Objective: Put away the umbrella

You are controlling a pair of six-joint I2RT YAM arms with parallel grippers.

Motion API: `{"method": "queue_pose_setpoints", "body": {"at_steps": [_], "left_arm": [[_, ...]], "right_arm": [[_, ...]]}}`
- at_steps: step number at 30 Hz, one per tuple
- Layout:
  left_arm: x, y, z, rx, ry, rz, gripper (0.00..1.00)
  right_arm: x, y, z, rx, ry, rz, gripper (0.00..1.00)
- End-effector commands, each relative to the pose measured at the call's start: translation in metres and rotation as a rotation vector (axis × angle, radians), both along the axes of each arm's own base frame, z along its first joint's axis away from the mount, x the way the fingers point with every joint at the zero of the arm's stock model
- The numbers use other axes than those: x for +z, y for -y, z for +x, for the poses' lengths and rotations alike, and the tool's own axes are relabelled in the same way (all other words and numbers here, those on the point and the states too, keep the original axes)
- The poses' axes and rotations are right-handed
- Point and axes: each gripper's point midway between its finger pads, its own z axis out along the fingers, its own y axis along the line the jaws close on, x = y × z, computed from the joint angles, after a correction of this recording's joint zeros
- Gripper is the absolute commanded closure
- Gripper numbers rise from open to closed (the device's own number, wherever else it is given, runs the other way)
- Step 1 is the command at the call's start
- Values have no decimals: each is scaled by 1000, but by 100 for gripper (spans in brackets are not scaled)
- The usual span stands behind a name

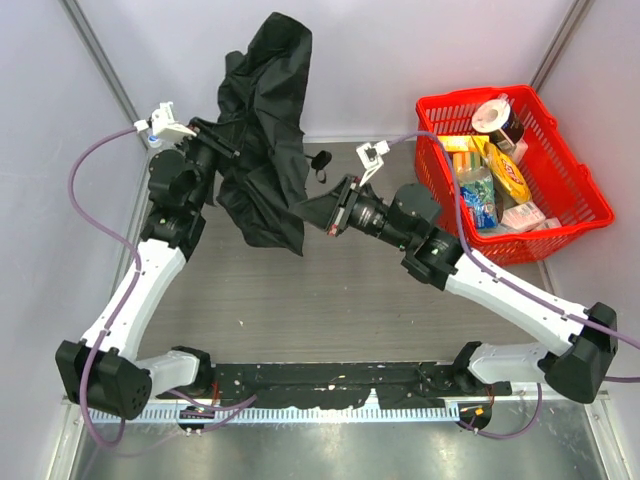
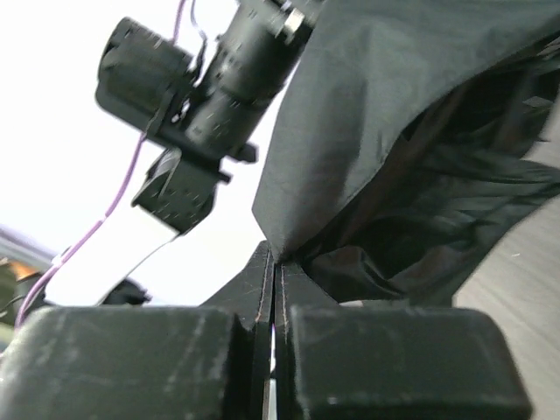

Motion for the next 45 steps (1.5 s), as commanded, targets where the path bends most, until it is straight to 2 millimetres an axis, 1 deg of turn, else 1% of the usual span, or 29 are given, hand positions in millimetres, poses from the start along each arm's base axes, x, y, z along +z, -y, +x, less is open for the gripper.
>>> {"method": "queue_pose_setpoints", "body": {"at_steps": [1,3,8,9,10,12,14,15,17,20,21,23,24,25,26,27,28,32,33,34,35,36,37,38,39,41,42,43,45], "left_arm": [[45,-2,2,-22,114,-279,100],[54,0,-2,-56,141,-364,100],[58,2,-15,-142,138,-561,100],[59,4,-18,-164,135,-587,100],[64,6,-22,-189,157,-598,100],[68,9,-25,-231,178,-613,100],[66,16,-30,-290,164,-614,100],[65,17,-31,-298,157,-628,100],[61,18,-33,-323,142,-668,100],[60,21,-35,-387,116,-738,100],[60,23,-36,-404,105,-757,100],[57,27,-35,-434,82,-779,100],[58,29,-35,-448,90,-775,100],[58,30,-35,-460,94,-768,100],[58,32,-35,-470,96,-760,100],[56,35,-34,-487,90,-744,100],[55,37,-34,-500,85,-738,100],[49,43,-35,-557,95,-750,100],[47,45,-35,-571,86,-758,100],[45,46,-34,-585,73,-773,100],[46,49,-36,-609,73,-782,100],[45,49,-37,-620,76,-797,100],[46,49,-38,-628,72,-813,100],[48,48,-41,-629,77,-828,100],[51,48,-45,-634,83,-830,100],[55,50,-52,-636,81,-820,100],[55,49,-55,-629,78,-811,100],[52,49,-55,-620,58,-804,100],[43,51,-55,-603,15,-782,100]], "right_arm": [[27,-11,-46,246,40,205,99],[16,-13,-39,206,36,174,99],[-17,-20,-18,59,122,41,99],[-27,-23,-20,53,125,25,99],[-26,-24,-15,27,136,44,99],[-41,-26,-11,6,125,45,99],[-66,-32,-8,19,99,-17,99],[-70,-33,-6,16,105,-47,99],[-93,-30,-4,4,111,-129,94],[-119,-20,-6,0,152,-220,76],[-125,-19,-6,11,184,-264,73],[-126,-17,-17,64,205,-293,66],[-123,-18,-28,124,216,-297,64],[-112,-13,-35,136,224,-274,63],[-113,-8,-39,142,206,-281,59],[-103,-2,-46,146,218,-260,56],[-106,2,-48,137,211,-264,53],[-95,11,-55,138,265,-216,58],[-80,11,-56,126,308,-156,58],[-86,11,-55,117,303,-136,58],[-73,8,-47,70,350,-69,58],[-83,7,-43,49,351,-63,60],[-83,1,-27,-13,372,-20,63],[-91,-5,-18,-39,376,-20,64],[-98,-11,0,-109,377,-7,65],[-100,-12,27,-239,409,33,66],[-106,-15,38,-286,433,13,67],[-100,-10,51,-365,454,21,68],[-114,-11,65,-416,479,-62,68]]}}
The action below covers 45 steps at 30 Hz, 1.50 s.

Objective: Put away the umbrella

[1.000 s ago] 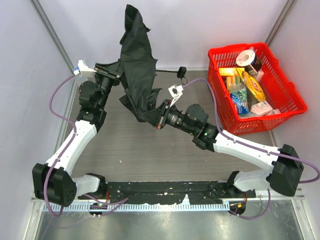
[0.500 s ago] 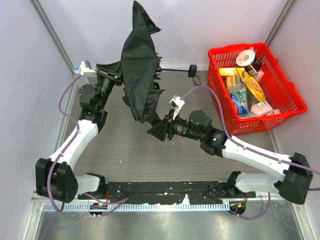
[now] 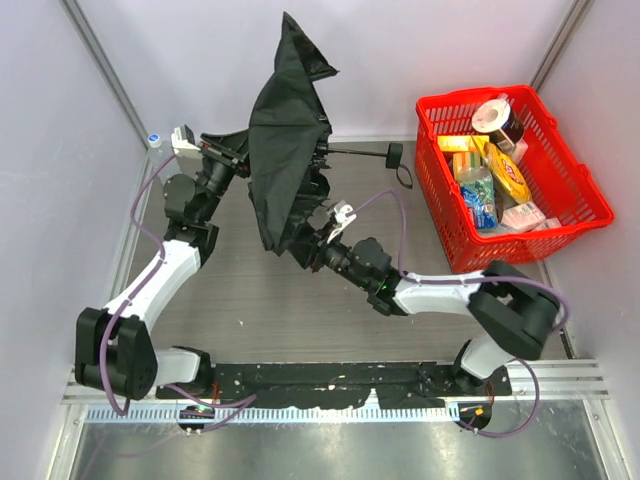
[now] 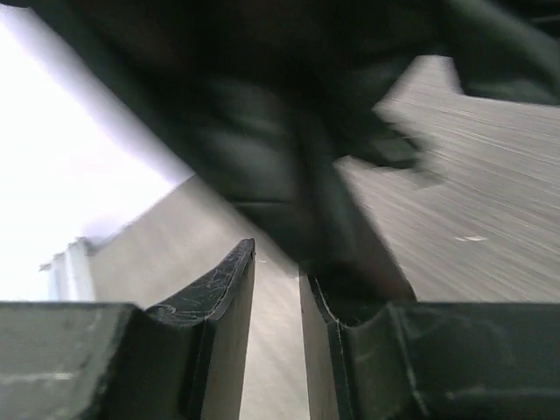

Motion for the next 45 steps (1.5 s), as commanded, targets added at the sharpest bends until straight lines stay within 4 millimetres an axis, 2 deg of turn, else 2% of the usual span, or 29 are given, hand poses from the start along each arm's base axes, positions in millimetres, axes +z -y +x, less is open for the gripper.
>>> {"method": "queue_pose_setpoints", "body": {"at_steps": [1,2,3,4,5,6,7,8,9,10,11,12,14,15,16,17,18,19,20,21,22,23,25,29,30,31,32,38,45], "left_arm": [[43,-4,-40,-27,124,-11,100],[39,-2,-41,-26,127,14,100],[33,0,-39,-24,123,44,100],[26,1,-37,-20,113,79,100],[19,1,-35,-14,106,111,100],[14,2,-32,-6,112,147,100],[9,4,-31,-1,136,196,100],[4,5,-29,2,147,237,100],[0,7,-28,6,161,274,100],[-3,9,-28,11,186,316,100],[-9,13,-28,-2,191,366,100],[-12,16,-28,-9,211,422,100],[-20,23,-30,-41,238,520,100],[-21,26,-33,-57,260,561,100],[-24,26,-34,-63,259,590,100],[-29,26,-36,-73,255,615,100],[-30,27,-38,-80,258,626,100],[-29,28,-43,-99,274,629,100],[-28,30,-48,-119,286,629,100],[-29,33,-52,-147,296,630,100],[-29,37,-57,-175,305,631,100],[-29,37,-60,-192,305,634,100],[-33,40,-65,-232,296,638,100],[-40,42,-69,-277,255,638,100],[-41,44,-71,-292,251,634,100],[-41,44,-73,-300,253,632,100],[-41,44,-74,-306,253,629,100],[-41,47,-81,-350,259,621,100],[-46,50,-80,-381,233,627,100]], "right_arm": [[59,23,37,-249,219,111,68],[37,22,36,-238,177,3,67],[50,31,29,-233,177,4,62],[22,37,22,-215,108,-103,59],[31,47,11,-198,99,-107,53],[-1,57,-2,-163,32,-225,52],[-8,70,-18,-120,1,-283,49],[3,83,-33,-99,16,-268,48],[-13,95,-45,-72,-27,-336,43],[-2,106,-57,-54,-17,-329,41],[-18,117,-66,-35,-55,-410,39],[3,124,-74,-20,-33,-390,38],[21,137,-77,-44,-46,-421,30],[44,142,-78,-53,-34,-428,27],[46,139,-76,-41,-44,-456,21],[70,138,-77,-37,-34,-453,18],[74,129,-72,-21,-32,-488,17],[101,126,-70,-17,-5,-486,17],[93,114,-61,-3,-27,-538,16],[123,112,-55,-12,17,-523,16],[111,103,-45,-7,-16,-587,16],[131,90,-39,30,4,-568,16],[143,76,-34,90,12,-561,16],[135,67,-12,94,-16,-587,17],[132,76,5,66,-47,-577,16],[130,71,0,143,-76,-538,15],[130,79,17,123,-102,-492,16],[122,57,1,302,-86,-406,10],[125,54,10,267,-13,-379,3]]}}
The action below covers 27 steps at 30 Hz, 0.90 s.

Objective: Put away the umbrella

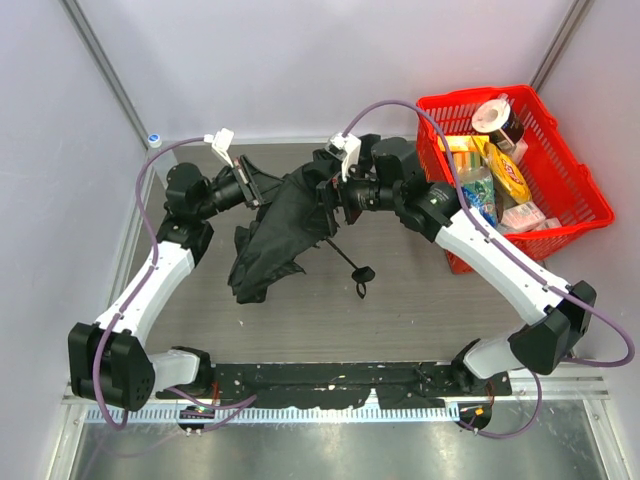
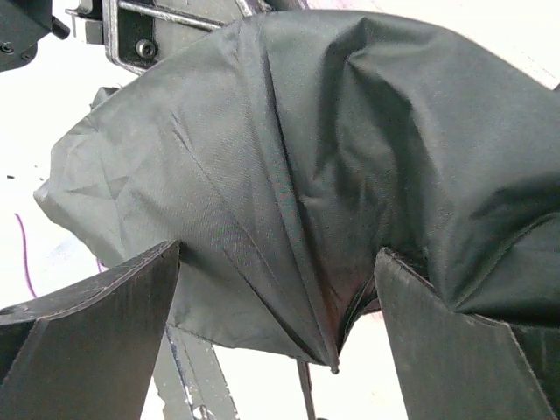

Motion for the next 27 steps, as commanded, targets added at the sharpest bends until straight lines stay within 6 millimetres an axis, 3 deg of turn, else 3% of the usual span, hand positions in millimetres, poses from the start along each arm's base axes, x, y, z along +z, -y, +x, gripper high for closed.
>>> {"method": "queue_pose_setpoints", "body": {"at_steps": [1,5,14,20,24,27], "left_arm": [[38,1,-11,-37,80,-25,100],[37,4,-11,-48,64,-14,100],[48,11,-29,-145,87,-18,100],[57,15,-48,-235,112,-38,100],[62,19,-60,-325,126,-51,100],[66,19,-67,-352,158,-57,100]], "right_arm": [[38,-5,3,4,131,91,2],[27,-10,14,-69,209,-26,1],[0,-43,-2,77,114,4,1],[-24,-37,14,27,150,-91,1],[-42,-45,0,136,107,-114,1],[-43,-56,-19,245,49,-62,2]]}}
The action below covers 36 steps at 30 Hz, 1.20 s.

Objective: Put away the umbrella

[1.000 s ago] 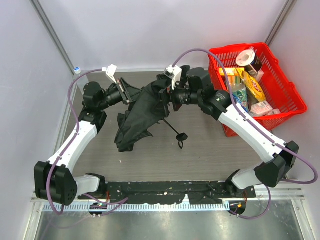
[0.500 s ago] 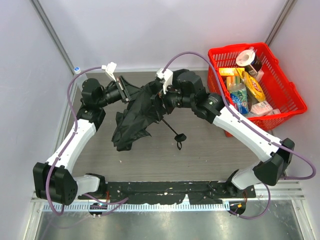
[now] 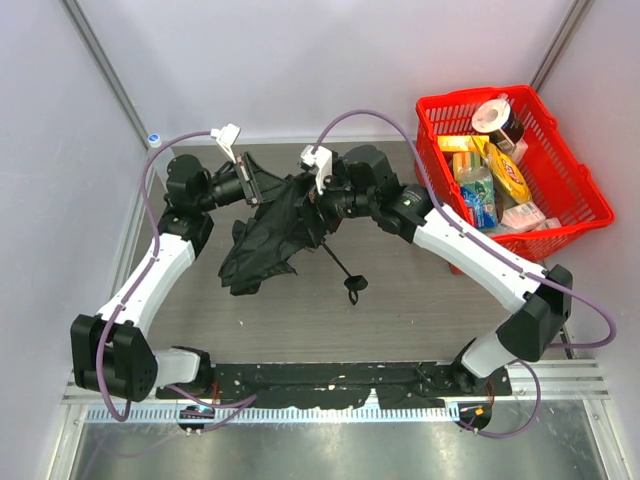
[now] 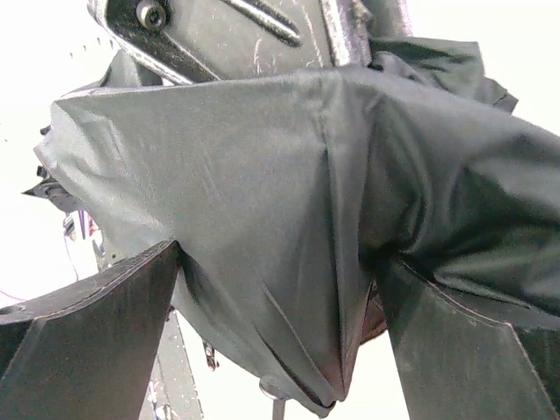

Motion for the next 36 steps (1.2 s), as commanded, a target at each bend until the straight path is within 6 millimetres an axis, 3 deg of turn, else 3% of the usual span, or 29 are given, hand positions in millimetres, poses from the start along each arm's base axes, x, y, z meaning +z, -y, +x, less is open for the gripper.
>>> {"method": "queue_pose_setpoints", "body": {"at_steps": [1,2,3,8,11,13,16,19,21,22,23,24,26,28,30,32,36], "left_arm": [[61,12,-62,-261,169,-76,100],[61,13,-62,-267,165,-76,100],[61,14,-64,-272,162,-78,100],[61,20,-66,-279,152,-92,100],[64,22,-72,-301,157,-108,100],[63,22,-73,-309,153,-106,100],[62,22,-76,-322,153,-101,100],[60,21,-77,-327,153,-98,100],[59,22,-77,-330,151,-96,100],[59,22,-78,-333,153,-96,100],[59,22,-77,-332,154,-96,100],[60,21,-77,-327,159,-97,100],[60,22,-75,-315,157,-90,99],[59,21,-68,-272,131,-62,89],[56,15,-57,-181,122,-14,66],[54,1,-43,-46,153,85,52],[58,-29,-23,180,180,254,37]], "right_arm": [[-23,-17,-6,105,-25,-19,2],[-31,-9,10,7,16,-73,2],[-34,-7,12,-3,33,-89,2],[-33,-28,3,27,52,-30,4],[-24,-36,12,-10,76,24,19],[-18,-38,12,0,99,54,22],[-7,-37,5,19,124,104,50],[1,-34,-6,60,123,129,53],[-1,-30,-12,74,113,123,64],[0,-28,-12,70,104,122,79],[0,-27,-15,77,97,121,86],[0,-25,-15,76,97,119,99],[-1,-23,-21,79,66,123,99],[-3,-18,-25,76,57,118,99],[-6,-8,-22,40,54,112,99],[-12,4,-16,6,41,98,99],[-10,14,-16,-4,15,136,99]]}}
